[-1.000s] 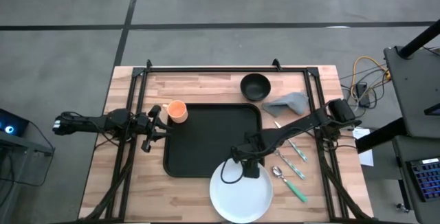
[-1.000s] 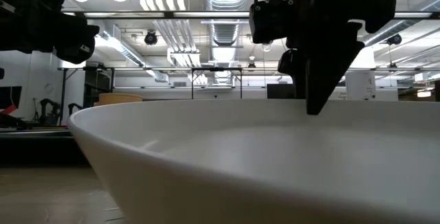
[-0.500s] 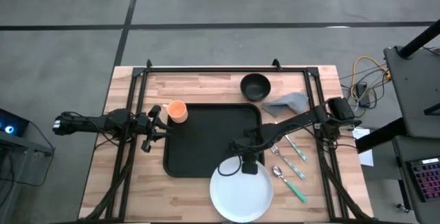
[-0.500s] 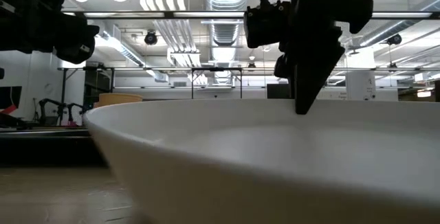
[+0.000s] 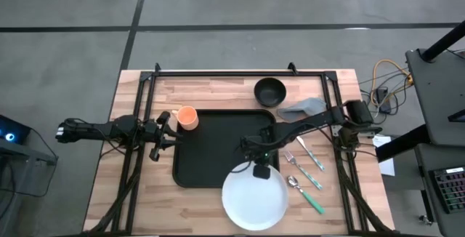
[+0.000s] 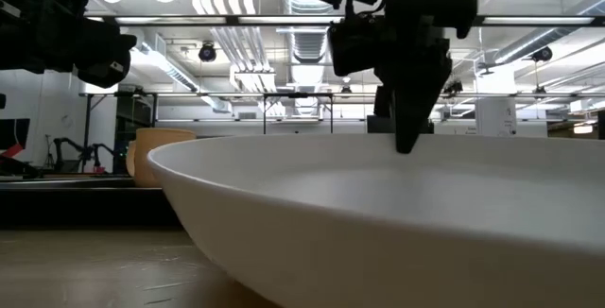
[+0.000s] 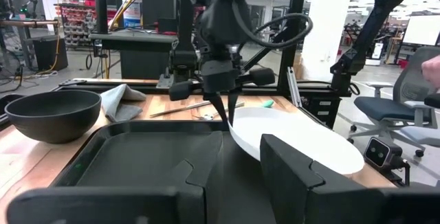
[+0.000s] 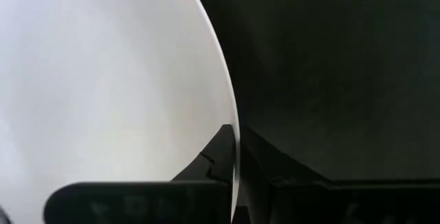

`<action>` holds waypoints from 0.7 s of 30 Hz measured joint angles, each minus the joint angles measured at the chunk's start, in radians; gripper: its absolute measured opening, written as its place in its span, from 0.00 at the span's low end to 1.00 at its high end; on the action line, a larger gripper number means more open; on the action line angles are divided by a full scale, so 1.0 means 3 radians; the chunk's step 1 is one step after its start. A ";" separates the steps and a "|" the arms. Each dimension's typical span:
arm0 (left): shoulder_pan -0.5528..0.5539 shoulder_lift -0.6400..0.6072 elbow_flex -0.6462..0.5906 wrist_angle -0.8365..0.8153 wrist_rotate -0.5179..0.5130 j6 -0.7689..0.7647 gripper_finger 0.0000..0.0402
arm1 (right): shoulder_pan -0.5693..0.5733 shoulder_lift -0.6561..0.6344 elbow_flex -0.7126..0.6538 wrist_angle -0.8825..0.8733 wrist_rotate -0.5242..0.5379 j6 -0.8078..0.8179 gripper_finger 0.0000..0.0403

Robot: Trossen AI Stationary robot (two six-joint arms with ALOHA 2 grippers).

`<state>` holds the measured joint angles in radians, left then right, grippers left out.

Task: Set up tray
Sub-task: Put the white plate on the black serving tray

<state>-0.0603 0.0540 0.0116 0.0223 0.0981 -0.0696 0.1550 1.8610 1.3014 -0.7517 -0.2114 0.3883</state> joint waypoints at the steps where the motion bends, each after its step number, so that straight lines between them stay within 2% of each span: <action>1: 0.0000 0.0000 0.0000 0.0000 0.0000 0.0000 0.20 | -0.0028 0.0000 0.0001 0.0001 -0.0013 0.0002 0.02; 13: 0.0001 0.0000 0.0000 0.0000 -0.0001 0.0000 0.20 | -0.0341 -0.0001 0.0182 0.0057 -0.0172 0.0077 0.02; 21: 0.0000 0.0000 0.0000 0.0000 0.0000 0.0001 0.20 | -0.0511 -0.0001 0.0177 0.0470 -0.0198 0.0483 0.02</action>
<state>-0.0604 0.0540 0.0116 0.0223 0.0982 -0.0693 0.0018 1.8606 1.3546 -0.6105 -0.2707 0.5332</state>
